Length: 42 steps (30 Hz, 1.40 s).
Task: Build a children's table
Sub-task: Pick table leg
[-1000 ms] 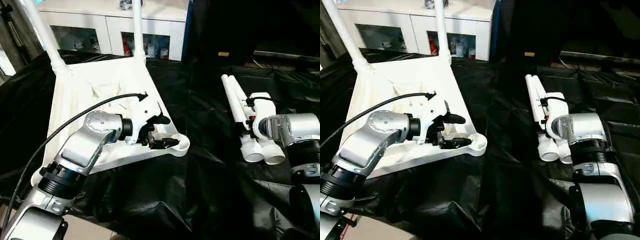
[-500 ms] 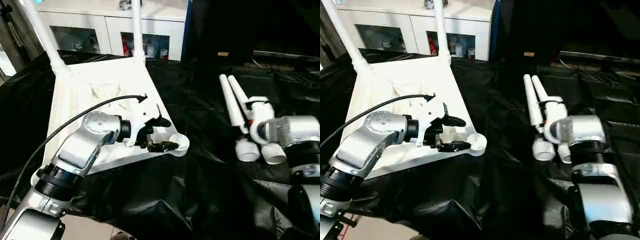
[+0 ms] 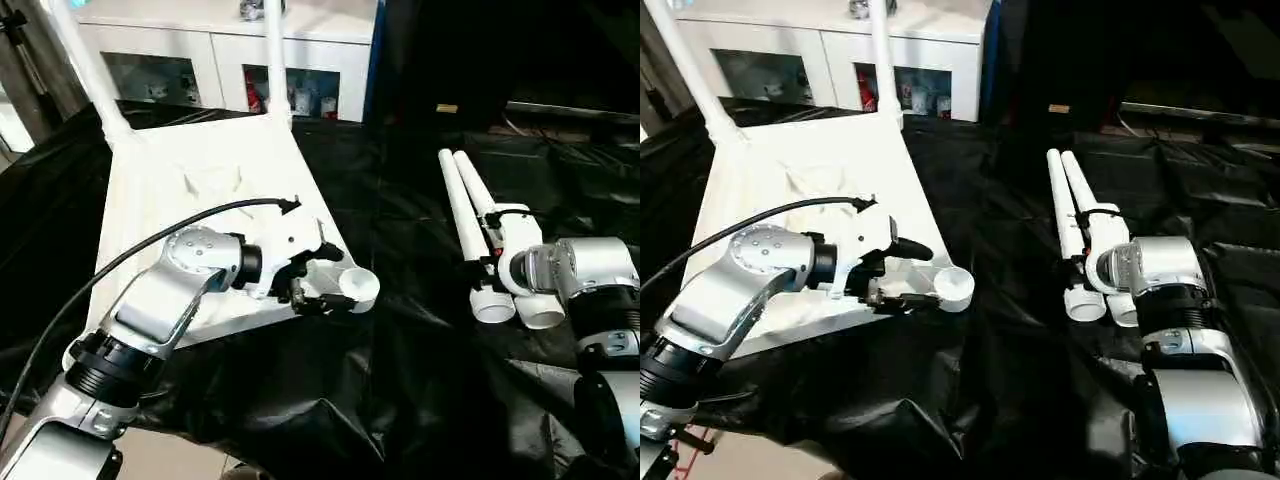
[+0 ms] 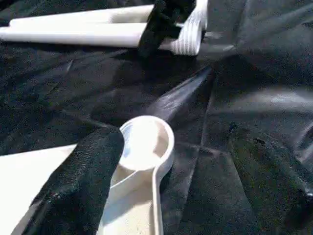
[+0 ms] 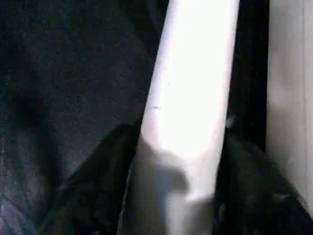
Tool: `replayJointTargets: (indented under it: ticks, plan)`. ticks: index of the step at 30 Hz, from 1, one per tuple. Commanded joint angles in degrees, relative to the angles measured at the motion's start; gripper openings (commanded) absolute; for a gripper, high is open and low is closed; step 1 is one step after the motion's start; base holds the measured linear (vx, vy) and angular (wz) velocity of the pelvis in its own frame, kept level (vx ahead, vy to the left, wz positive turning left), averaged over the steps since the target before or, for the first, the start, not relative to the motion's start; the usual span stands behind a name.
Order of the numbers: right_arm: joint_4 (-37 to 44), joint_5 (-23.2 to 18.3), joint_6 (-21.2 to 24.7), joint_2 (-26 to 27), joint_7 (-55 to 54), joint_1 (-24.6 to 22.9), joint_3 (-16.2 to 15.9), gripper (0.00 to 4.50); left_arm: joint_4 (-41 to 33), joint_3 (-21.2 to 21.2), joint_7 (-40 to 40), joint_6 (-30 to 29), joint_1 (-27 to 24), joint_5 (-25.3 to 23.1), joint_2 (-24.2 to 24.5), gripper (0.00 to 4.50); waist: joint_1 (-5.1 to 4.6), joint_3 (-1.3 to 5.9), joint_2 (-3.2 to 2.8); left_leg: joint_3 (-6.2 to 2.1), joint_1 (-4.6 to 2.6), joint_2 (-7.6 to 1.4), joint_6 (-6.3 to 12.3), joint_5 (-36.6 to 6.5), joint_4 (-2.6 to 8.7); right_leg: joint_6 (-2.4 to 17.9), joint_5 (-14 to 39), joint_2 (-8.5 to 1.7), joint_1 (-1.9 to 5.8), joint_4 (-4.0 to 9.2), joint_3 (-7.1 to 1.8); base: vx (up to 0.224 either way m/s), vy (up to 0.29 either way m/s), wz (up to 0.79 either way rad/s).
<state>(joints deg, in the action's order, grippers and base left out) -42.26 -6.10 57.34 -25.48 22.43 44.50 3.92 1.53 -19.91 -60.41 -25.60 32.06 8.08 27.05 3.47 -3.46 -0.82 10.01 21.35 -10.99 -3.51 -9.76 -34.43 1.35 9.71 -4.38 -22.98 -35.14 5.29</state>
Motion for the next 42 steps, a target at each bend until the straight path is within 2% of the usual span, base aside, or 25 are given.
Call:
replayJointTargets:
  ticks: [1,6,9,10,11,12,14,17,18,19,20,21,22,23,24,25,26,28,29,30,31,32,36,38,42]
  plan:
    - [-0.3,0.4,0.2,0.1,-0.6,-1.1,-0.2,2.44,0.1,0.0,0.1,0.9,0.7,-0.3,0.3,4.00,0.21,4.20,-0.03,-0.51,-0.76,-1.68,-1.77,-13.1,3.61,10.6,15.9,-3.60,3.10,4.46,-2.87,0.000,0.000,0.00]
    - [-0.3,0.2,0.3,0.7,-0.9,-1.1,0.1,2.05,0.0,0.4,0.1,1.2,0.3,0.1,-0.2,4.00,0.23,4.15,0.06,-0.48,-0.82,-1.69,-1.67,-13.5,3.62,10.7,16.4,-3.63,3.06,4.48,-2.87,0.000,0.000,0.00]
    - [-0.3,-0.1,0.6,1.0,-0.9,-1.2,0.2,1.97,0.1,0.6,0.4,1.3,0.3,0.1,-0.4,4.00,0.22,4.09,0.02,-0.49,-0.84,-1.68,-1.81,-14.0,3.63,10.4,17.3,-3.64,2.98,4.61,-2.87,0.000,0.000,0.00]
    - [-0.3,-0.2,0.5,1.2,-1.4,-1.3,0.5,1.95,0.1,0.8,0.6,1.6,0.4,0.0,-0.4,4.00,0.25,4.08,0.25,-0.49,-0.82,-1.64,-1.78,-14.1,3.66,10.2,17.9,-3.69,3.02,4.69,-2.86,0.000,0.000,0.00]
    - [-0.3,-0.2,0.5,1.3,-1.5,-1.3,0.6,1.95,0.1,0.8,0.6,1.6,0.3,0.0,-0.4,4.00,0.27,4.06,0.16,-0.54,-0.82,-1.67,-1.84,-14.1,3.68,10.1,18.2,-3.70,2.99,4.63,-2.87,0.000,0.000,0.00]
    - [-0.2,-0.4,0.4,1.6,-1.8,-1.4,1.0,1.94,0.5,0.6,1.2,1.7,0.5,-0.6,-0.3,4.00,0.33,4.08,-0.18,-0.62,-0.83,-1.67,-1.95,-14.2,3.71,10.1,18.1,-3.72,3.01,4.59,-2.84,0.000,0.000,0.00]
    - [0.0,-0.5,0.5,1.8,-2.2,-1.5,1.2,1.93,0.8,0.5,1.8,1.8,0.7,-1.4,-0.3,4.00,0.21,4.07,-0.15,-0.62,-0.85,-1.67,-2.12,-14.6,3.76,9.9,17.8,-3.62,2.97,4.68,-2.86,0.000,0.000,0.00]
    - [4.8,-4.3,-1.4,4.5,-1.2,-2.1,4.5,1.93,1.8,0.8,2.9,0.0,1.0,-1.2,-1.1,4.00,0.15,4.03,-0.87,-0.61,-0.92,-1.54,-2.37,-16.0,3.83,9.5,17.4,-3.49,2.98,4.88,-2.85,0.000,0.000,0.00]
    - [7.0,-6.0,-2.2,5.8,-0.9,-2.3,6.1,1.93,2.5,1.5,4.1,-0.7,1.3,-0.9,-2.0,4.00,0.21,4.12,-0.74,-0.73,-0.92,-1.54,-2.32,-16.1,3.83,9.5,17.2,-3.61,3.07,4.75,-2.79,0.000,0.000,0.00]
    - [9.3,-8.0,-2.9,7.5,-0.9,-2.5,7.9,1.93,3.7,2.6,6.3,-0.2,1.8,-0.8,-3.6,4.00,0.14,4.20,-1.17,-0.82,-0.75,-1.51,-2.06,-15.8,3.85,9.8,16.6,-3.66,3.24,4.60,-2.74,0.000,0.000,0.00]
    - [9.3,-8.0,-2.9,7.5,-0.9,-2.5,7.9,1.93,3.7,2.6,6.3,-0.2,1.8,-0.8,-3.6,4.00,0.06,4.22,-1.00,-0.69,-0.80,-1.50,-1.77,-15.8,3.80,9.7,16.5,-3.60,3.16,4.80,-2.79,0.000,0.000,0.00]
    - [13.2,-9.8,-5.6,9.6,0.4,-3.6,8.1,1.93,5.7,4.4,9.4,0.2,2.9,-0.2,-6.1,4.00,0.20,4.33,-0.87,-0.68,-0.79,-1.46,-1.32,-14.9,3.70,10.1,16.1,-3.63,3.21,4.77,-2.74,0.000,0.000,0.00]
    - [18.9,-12.0,-9.6,12.3,2.7,-5.9,7.6,1.93,8.6,7.4,14.5,0.0,4.6,0.9,-9.9,4.00,0.46,4.33,-1.25,-0.51,-0.81,-1.54,-0.95,-14.3,3.58,10.3,14.9,-3.70,3.05,4.84,-2.89,0.000,0.000,0.00]
    - [20.5,-12.4,-11.0,12.9,3.3,-6.6,7.2,1.93,9.6,8.4,16.0,-0.5,5.3,1.4,-11.1,4.00,0.54,4.33,-1.14,-0.46,-0.67,-1.47,-0.62,-13.8,3.48,10.3,14.3,-3.70,3.17,4.88,-2.86,0.000,0.000,0.00]
    - [24.9,-14.4,-12.4,15.0,5.3,-8.7,6.9,1.93,13.2,12.2,21.5,-2.2,7.7,3.6,-15.0,4.00,0.80,4.53,-0.94,-0.55,-0.55,-1.58,0.02,-12.5,3.54,10.5,13.2,-3.78,3.36,4.66,-2.80,0.000,0.000,0.00]
    - [25.1,-14.6,-12.4,15.1,5.5,-8.8,6.9,1.93,13.5,12.5,21.9,-2.3,7.9,3.7,-15.3,4.00,1.22,4.58,-1.05,-0.66,-0.71,-1.63,0.66,-12.0,3.43,10.6,13.1,-3.87,3.34,4.58,-2.76,0.000,0.000,0.00]
    - [28.3,-17.6,-10.4,17.0,7.2,-10.2,7.8,1.93,18.0,17.6,28.1,-4.2,10.9,6.8,-19.4,4.00,1.30,4.63,-1.11,-0.73,-0.51,-1.62,0.94,-11.3,3.48,10.7,12.6,-3.76,3.49,4.40,-2.72,0.000,0.000,0.00]
    - [30.2,-18.8,-10.9,17.6,8.9,-11.0,7.7,1.93,20.3,20.5,30.7,-4.4,12.5,8.9,-20.9,4.00,1.98,4.61,-1.30,-0.82,-0.59,-1.68,1.46,-10.6,3.49,10.5,12.9,-3.92,3.36,4.59,-2.69,0.000,0.000,0.00]
    - [30.8,-19.0,-11.1,17.7,9.1,-11.2,7.6,1.93,20.8,21.6,31.5,-4.4,13.0,9.8,-21.4,4.00,2.15,4.54,-1.10,-0.69,-0.49,-1.53,1.58,-10.2,3.52,10.1,12.9,-3.73,3.37,4.76,-2.67,0.000,0.000,0.00]
    - [32.4,-19.3,-11.8,17.9,9.9,-11.9,7.2,1.92,22.4,25.2,33.5,-4.9,14.3,13.1,-23.0,4.00,2.11,4.55,-1.36,-0.64,-0.38,-1.48,1.59,-9.9,3.45,10.0,12.5,-3.67,3.33,4.73,-2.69,0.000,0.000,0.00]
    - [33.4,-19.6,-11.7,18.0,10.3,-12.3,7.0,1.92,22.9,27.1,34.0,-5.7,15.0,15.3,-23.8,4.00,2.31,4.70,-1.64,-0.82,-0.42,-1.50,1.50,-9.5,3.43,10.2,11.8,-3.79,3.37,4.63,-2.64,0.000,0.000,0.00]
    - [34.8,-20.0,-11.8,18.1,10.6,-12.9,6.6,1.91,23.1,28.6,34.1,-6.7,15.5,17.2,-24.6,4.00,2.25,4.69,-1.53,-0.70,-0.34,-1.43,1.61,-9.3,3.40,10.2,11.5,-3.72,3.37,4.70,-2.63,0.000,0.000,0.00]
    - [38.4,-21.6,-11.9,18.5,11.2,-14.8,5.9,1.91,22.4,29.2,34.5,-9.4,16.2,17.2,-26.0,4.00,2.75,4.81,-1.46,-0.83,-0.21,-1.74,2.42,-7.9,3.40,10.5,9.6,-3.79,3.22,4.51,-2.62,0.000,0.000,0.00]
    - [39.5,-22.2,-12.4,18.4,12.0,-15.4,5.4,1.91,21.7,27.9,35.1,-10.2,16.3,16.5,-26.4,4.00,2.91,4.70,-1.42,-0.83,-0.25,-1.73,2.44,-8.8,3.50,9.9,11.4,-3.91,3.26,4.76,-2.57,0.000,0.000,0.00]
    - [39.8,-21.9,-13.7,18.3,12.9,-15.7,4.8,1.91,21.1,28.3,35.4,-10.5,16.1,18.1,-27.1,4.00,3.14,4.57,-1.37,-0.86,-0.17,-1.71,1.63,-9.8,3.58,8.7,14.0,-4.06,3.22,5.12,-2.58,0.000,0.000,0.00]
